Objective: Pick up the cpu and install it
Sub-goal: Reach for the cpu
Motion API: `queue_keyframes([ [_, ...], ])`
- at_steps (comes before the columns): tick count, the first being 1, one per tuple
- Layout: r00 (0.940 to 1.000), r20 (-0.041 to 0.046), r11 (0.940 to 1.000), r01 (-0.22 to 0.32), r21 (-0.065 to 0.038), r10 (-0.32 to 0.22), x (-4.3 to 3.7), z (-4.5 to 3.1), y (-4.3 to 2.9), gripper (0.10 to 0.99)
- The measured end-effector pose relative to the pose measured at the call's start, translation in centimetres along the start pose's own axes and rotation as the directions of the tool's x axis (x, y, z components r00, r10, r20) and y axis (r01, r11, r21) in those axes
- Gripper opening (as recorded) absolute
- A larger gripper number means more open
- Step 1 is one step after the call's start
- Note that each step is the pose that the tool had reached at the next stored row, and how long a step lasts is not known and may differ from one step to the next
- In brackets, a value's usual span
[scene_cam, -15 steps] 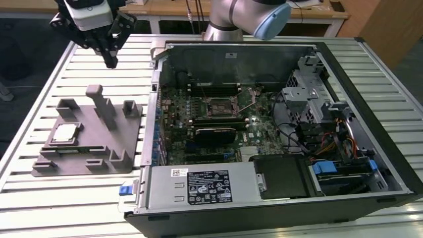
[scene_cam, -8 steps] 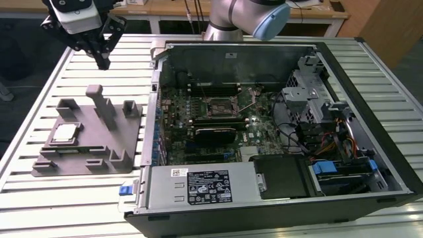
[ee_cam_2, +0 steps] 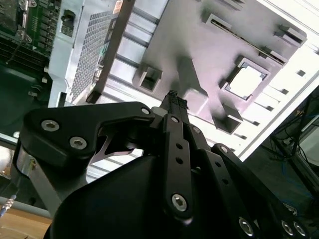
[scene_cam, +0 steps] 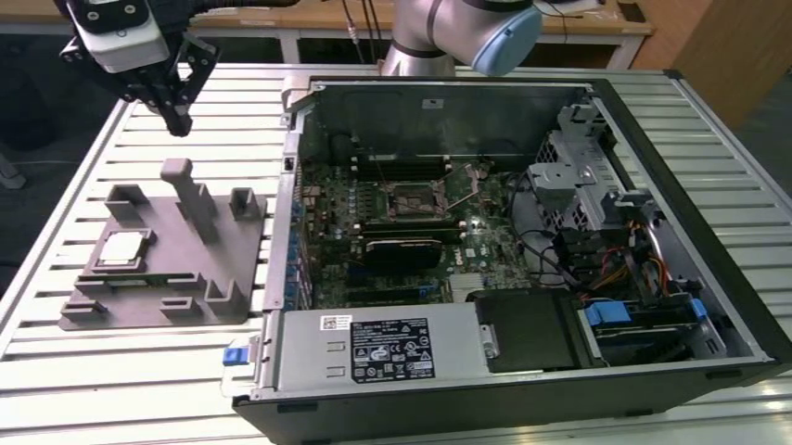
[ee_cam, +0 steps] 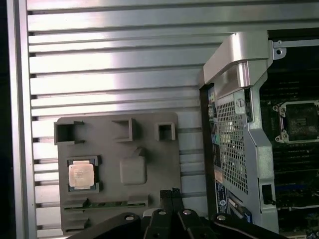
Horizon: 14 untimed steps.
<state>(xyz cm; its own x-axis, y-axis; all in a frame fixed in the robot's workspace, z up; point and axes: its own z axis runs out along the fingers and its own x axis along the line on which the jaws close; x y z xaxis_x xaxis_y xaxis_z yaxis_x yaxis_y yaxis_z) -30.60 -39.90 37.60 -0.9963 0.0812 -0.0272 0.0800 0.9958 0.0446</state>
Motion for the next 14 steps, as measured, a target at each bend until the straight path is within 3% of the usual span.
queue_keyframes([
  [14, 1.0, 0.0, 1.0, 0.0, 0.0, 0.0, 3.71, 1.67, -0.37, 0.106],
])
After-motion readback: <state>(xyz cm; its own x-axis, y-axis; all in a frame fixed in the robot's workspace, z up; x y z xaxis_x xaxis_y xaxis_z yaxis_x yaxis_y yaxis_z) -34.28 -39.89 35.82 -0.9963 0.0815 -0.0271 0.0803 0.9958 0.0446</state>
